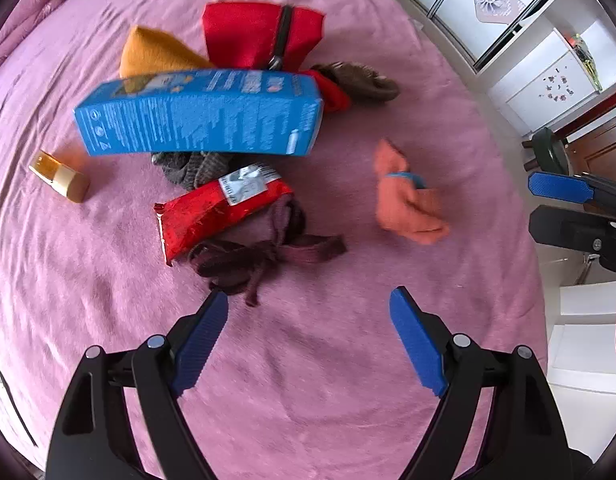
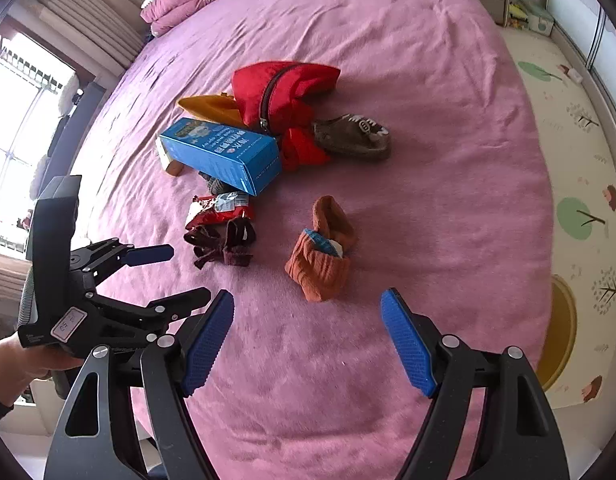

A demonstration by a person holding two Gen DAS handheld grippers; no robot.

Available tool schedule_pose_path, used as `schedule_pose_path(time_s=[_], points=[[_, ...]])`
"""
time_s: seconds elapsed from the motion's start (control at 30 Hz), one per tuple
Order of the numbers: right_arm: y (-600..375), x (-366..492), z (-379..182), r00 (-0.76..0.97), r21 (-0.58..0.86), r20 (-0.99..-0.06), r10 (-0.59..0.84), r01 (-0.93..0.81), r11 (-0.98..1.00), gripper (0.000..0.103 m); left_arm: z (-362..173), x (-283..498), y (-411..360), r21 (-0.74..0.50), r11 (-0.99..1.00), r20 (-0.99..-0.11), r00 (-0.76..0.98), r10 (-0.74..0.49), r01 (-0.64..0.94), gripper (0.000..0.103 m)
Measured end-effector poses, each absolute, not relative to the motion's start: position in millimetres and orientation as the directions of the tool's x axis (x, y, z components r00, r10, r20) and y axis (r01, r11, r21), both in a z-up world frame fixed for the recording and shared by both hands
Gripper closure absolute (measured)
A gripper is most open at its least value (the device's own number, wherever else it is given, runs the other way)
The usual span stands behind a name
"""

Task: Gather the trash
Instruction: 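Move both open tools back over the items on the bed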

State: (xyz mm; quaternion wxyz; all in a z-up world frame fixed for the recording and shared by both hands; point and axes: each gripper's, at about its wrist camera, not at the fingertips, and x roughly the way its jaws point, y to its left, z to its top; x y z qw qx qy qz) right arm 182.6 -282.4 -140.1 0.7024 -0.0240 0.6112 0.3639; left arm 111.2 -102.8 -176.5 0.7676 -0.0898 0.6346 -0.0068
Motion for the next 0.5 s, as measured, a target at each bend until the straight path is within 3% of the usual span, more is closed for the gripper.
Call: schedule_pose_path(time_s=[0.5], points=[[-253.6, 201.5, -183.7, -0.079, 0.426, -0.889, 0.452, -0.508, 0.749, 0.029, -238.9, 140.0, -88.5, -0.163, 0.986, -0.982, 0.097, -0.159, -0.026, 0.021]])
